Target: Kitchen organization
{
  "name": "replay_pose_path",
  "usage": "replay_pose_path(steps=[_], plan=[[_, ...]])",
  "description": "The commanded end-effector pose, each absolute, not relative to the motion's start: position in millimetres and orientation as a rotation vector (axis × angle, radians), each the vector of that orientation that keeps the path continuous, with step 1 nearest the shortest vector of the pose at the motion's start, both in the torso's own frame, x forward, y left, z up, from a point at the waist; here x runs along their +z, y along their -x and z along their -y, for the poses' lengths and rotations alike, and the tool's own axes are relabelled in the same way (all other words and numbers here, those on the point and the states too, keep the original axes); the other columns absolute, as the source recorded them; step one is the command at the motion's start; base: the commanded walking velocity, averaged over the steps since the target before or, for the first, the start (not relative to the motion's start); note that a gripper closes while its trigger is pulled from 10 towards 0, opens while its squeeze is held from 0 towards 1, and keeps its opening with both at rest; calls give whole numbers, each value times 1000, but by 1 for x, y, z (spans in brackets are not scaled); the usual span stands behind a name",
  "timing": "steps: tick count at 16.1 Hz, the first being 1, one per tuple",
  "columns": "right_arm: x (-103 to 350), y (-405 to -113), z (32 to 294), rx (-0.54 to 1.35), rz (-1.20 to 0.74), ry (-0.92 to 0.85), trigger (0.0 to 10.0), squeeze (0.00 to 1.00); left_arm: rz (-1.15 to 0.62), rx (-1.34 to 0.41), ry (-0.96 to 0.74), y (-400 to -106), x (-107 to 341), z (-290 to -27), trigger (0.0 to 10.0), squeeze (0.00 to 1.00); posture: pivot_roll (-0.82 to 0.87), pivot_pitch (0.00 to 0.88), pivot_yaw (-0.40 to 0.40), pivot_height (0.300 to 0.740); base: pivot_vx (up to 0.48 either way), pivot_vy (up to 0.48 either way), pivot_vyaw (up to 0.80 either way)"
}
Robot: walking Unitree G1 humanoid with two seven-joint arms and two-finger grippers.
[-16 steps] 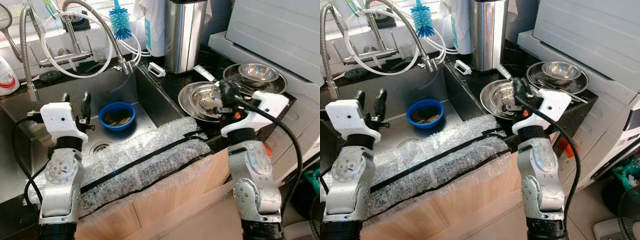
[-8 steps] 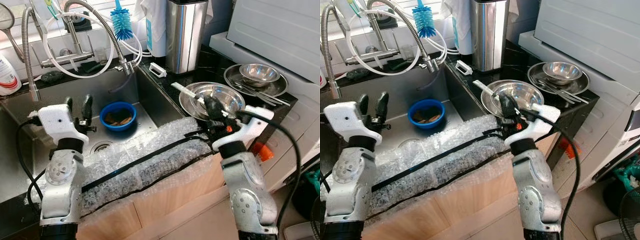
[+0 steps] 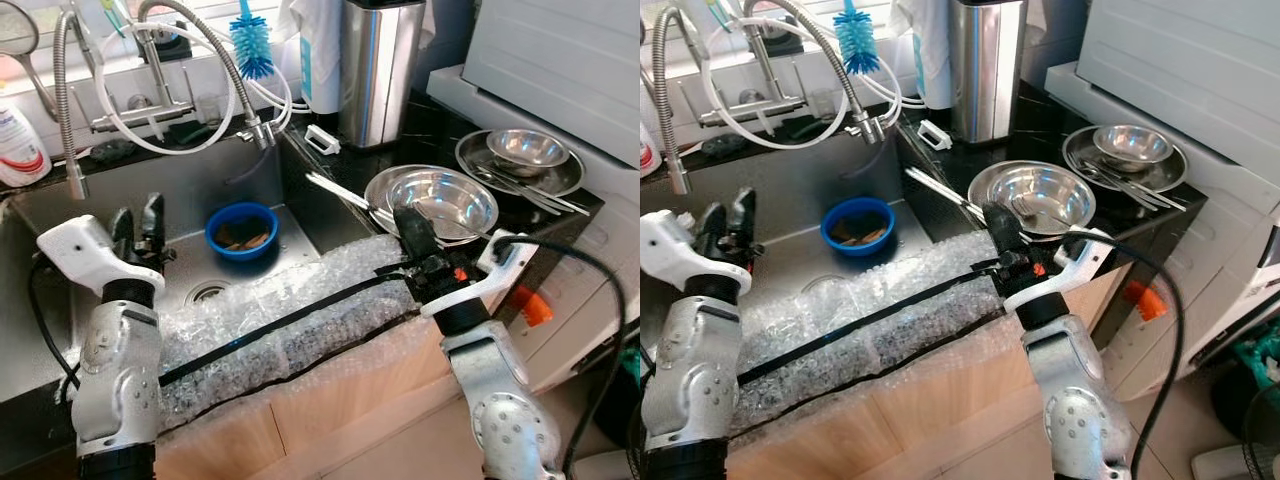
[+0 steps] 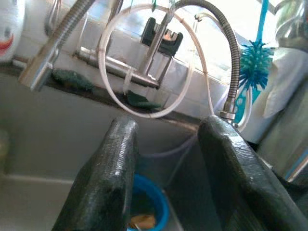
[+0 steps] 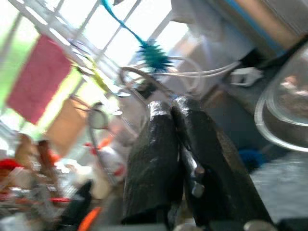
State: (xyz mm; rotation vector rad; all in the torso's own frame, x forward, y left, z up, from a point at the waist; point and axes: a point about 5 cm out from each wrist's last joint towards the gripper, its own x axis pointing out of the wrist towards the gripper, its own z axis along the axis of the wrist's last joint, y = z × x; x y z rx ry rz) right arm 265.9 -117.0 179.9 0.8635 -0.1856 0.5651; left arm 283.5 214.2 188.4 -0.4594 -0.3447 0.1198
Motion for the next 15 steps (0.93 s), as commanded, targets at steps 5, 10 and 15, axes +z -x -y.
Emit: replay_pose_path(steps=[5, 10, 15], plan=[[166, -249, 112, 687, 50, -1002, 10000, 0, 322, -17, 667, -281, 194, -205, 10000, 0, -42, 18, 21, 740, 0, 0, 0], [155, -235, 110, 793, -47, -1028, 10000, 0, 273, -172, 746, -278, 193, -188, 10000, 0, -44, 29, 19, 740, 0, 0, 0], [154, -223, 112, 877, -44, -1107, 10000, 0, 233, -199, 796, -273, 188, -185, 10000, 0, -44, 37, 15, 740, 0, 0, 0]])
